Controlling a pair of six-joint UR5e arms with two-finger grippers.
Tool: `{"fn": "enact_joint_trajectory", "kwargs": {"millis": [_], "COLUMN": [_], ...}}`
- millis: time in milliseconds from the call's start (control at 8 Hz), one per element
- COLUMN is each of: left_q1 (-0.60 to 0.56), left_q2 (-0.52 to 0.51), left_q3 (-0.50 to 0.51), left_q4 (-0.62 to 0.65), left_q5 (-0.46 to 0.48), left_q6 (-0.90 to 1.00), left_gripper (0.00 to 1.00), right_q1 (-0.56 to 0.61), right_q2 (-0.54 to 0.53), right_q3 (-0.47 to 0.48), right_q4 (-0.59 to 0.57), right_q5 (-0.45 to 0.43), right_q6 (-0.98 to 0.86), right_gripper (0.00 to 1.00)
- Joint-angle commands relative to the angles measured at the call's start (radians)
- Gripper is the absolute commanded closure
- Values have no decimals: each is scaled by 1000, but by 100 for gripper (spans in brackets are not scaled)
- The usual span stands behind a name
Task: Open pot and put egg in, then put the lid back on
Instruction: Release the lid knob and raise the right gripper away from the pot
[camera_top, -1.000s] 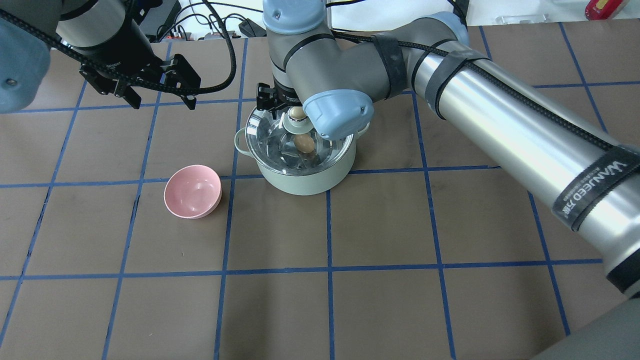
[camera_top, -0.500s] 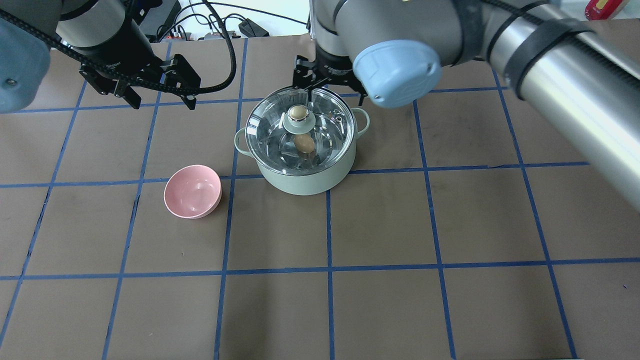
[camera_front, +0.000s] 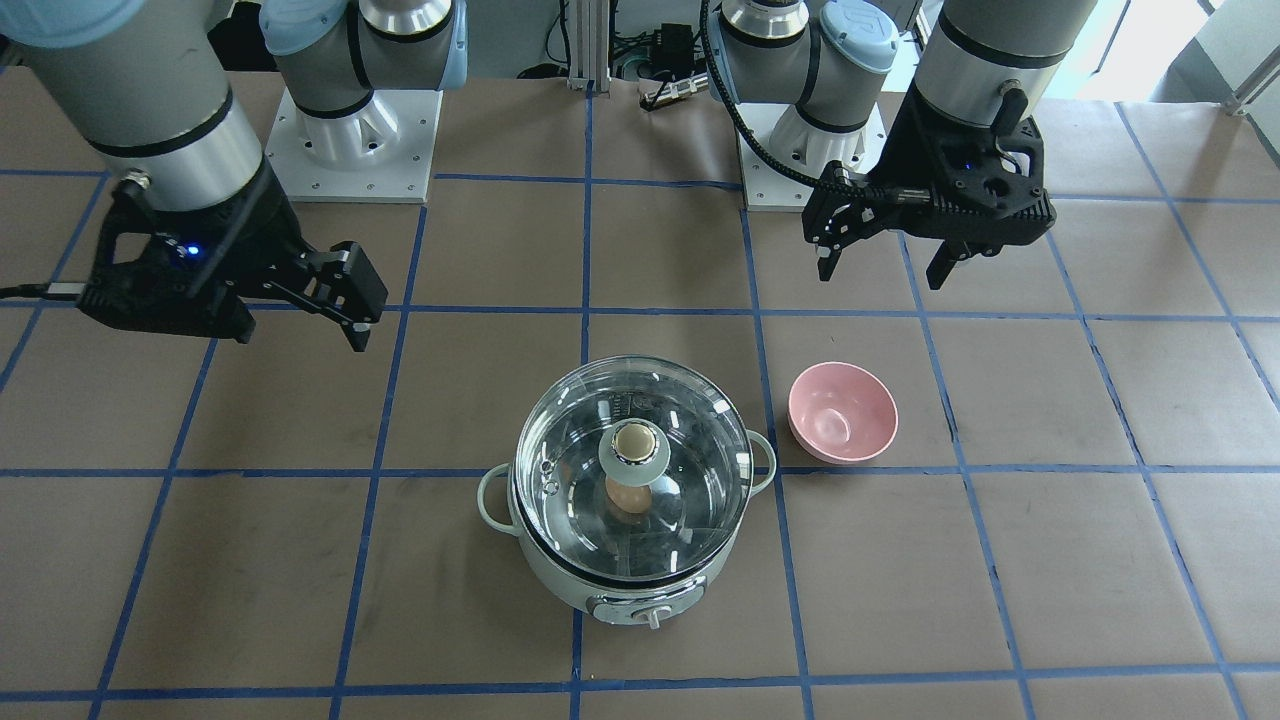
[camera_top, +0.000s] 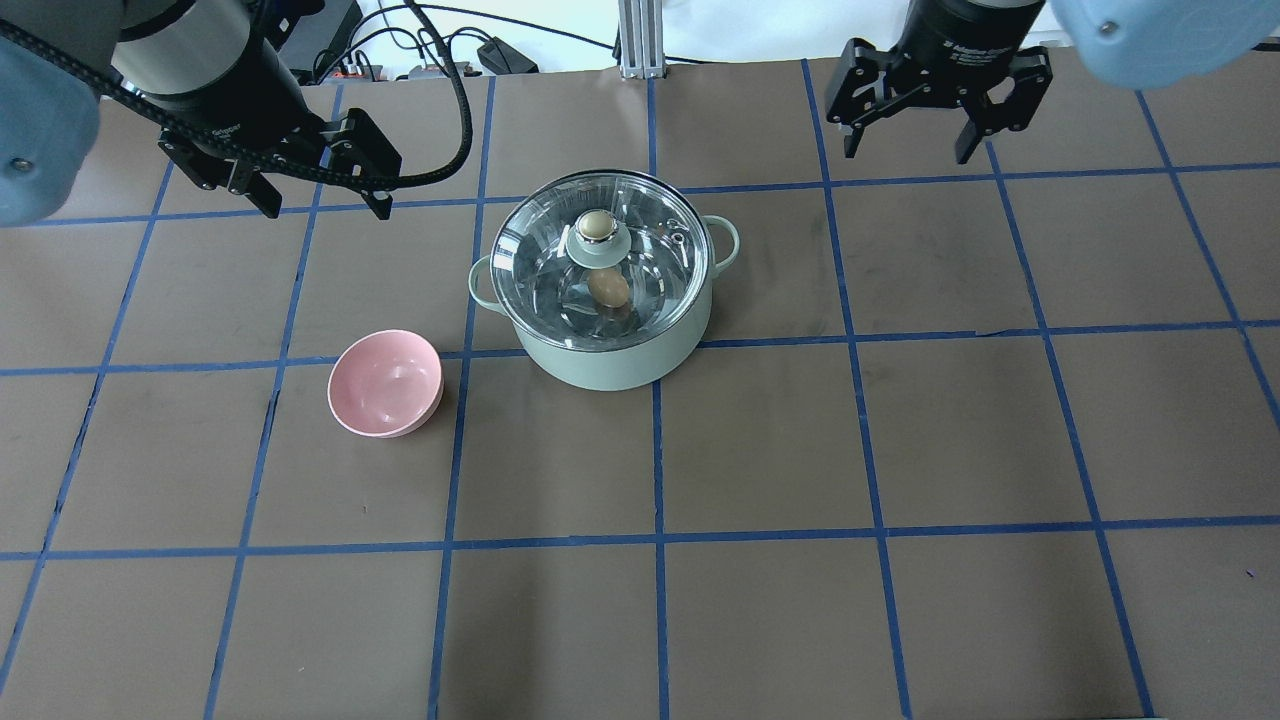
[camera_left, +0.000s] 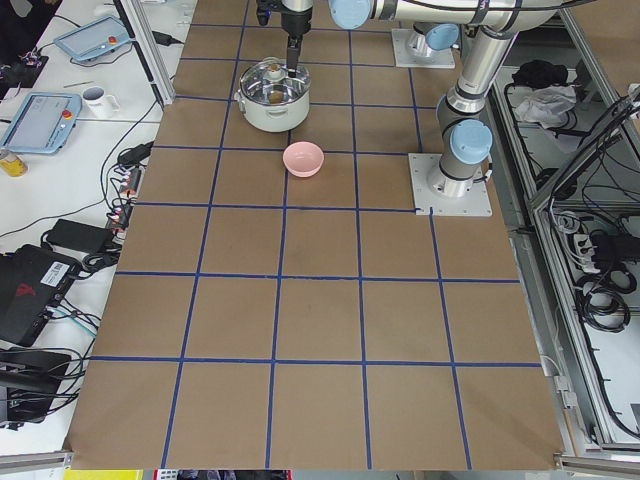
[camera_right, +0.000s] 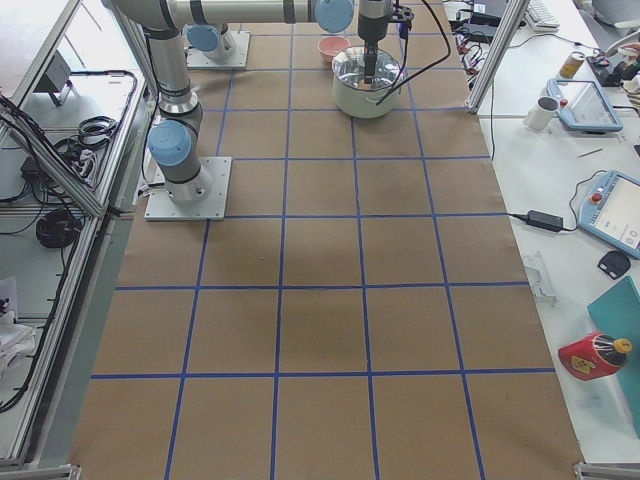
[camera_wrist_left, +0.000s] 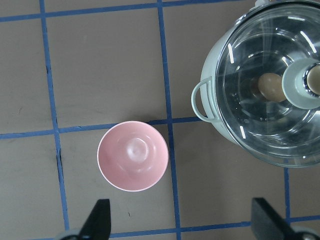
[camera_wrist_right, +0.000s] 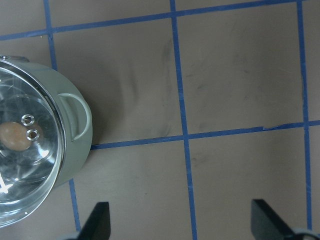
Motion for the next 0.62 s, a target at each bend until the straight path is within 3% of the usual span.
{"fn": "enact_joint_trajectory", "kwargs": {"millis": [0,500], "left_q1": [0,0], "left_q2": [0,0], "left_q3": [0,0], "left_q4": [0,0], "left_q5": [0,0], "left_q6": [1,1], "left_gripper": [0,0], "right_q1": [-38,-36], "right_q2": [-30,-34], "right_q3": [14,34], "right_q4": [38,65], "right_q5": [-4,-4], "right_q6": [-27,-26], "right_gripper": [0,0]}}
